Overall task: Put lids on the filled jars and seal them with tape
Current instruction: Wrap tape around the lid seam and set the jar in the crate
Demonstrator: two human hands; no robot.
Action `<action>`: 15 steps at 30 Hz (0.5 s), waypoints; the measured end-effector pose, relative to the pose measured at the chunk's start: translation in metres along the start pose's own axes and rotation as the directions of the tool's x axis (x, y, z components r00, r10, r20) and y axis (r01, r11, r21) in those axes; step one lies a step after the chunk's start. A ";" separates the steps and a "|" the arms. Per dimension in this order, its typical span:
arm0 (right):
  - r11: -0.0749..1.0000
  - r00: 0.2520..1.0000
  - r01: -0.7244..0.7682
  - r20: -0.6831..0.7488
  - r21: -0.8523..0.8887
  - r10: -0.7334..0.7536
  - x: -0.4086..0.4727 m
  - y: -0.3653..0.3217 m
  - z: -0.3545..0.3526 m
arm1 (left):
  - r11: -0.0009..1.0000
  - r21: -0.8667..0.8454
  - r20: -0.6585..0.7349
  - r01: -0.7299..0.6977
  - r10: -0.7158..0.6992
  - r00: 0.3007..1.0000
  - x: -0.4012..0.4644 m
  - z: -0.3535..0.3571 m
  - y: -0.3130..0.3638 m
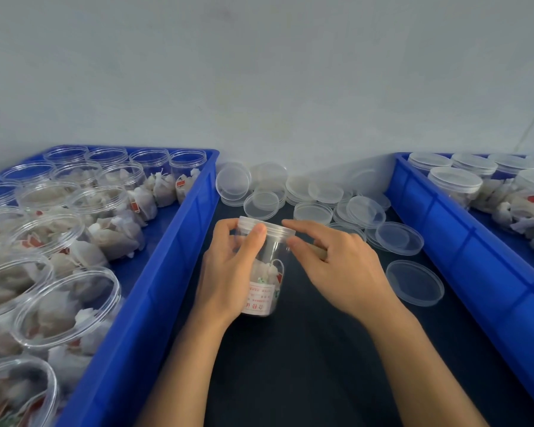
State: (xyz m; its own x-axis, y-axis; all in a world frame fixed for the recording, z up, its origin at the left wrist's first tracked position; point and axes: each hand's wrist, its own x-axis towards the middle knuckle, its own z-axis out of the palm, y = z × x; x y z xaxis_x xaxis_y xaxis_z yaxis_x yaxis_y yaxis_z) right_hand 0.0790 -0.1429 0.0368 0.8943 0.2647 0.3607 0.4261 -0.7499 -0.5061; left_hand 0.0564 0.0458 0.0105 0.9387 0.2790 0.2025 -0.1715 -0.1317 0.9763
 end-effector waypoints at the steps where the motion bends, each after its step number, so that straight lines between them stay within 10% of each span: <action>1: 1.000 1.000 -0.004 0.000 0.004 0.004 0.000 0.001 0.000 | 1.000 -0.013 0.006 0.001 -0.001 1.000 0.000 0.000 0.000; 9: 0.998 0.999 -0.039 0.021 0.058 0.038 0.000 0.000 0.001 | 1.000 0.020 0.087 -0.002 0.000 0.996 0.000 -0.004 -0.001; 15: 0.997 0.999 -0.053 0.007 0.052 0.053 0.000 0.000 -0.001 | 0.856 0.443 -0.152 -0.265 0.364 0.919 -0.009 0.007 0.004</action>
State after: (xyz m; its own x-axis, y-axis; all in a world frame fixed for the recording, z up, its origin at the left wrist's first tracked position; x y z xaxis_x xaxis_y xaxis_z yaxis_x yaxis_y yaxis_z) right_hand 0.0788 -0.1434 0.0374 0.9166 0.2290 0.3276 0.3843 -0.7304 -0.5647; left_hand 0.0490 0.0363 0.0123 0.7547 0.3533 0.5528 -0.2634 -0.6086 0.7485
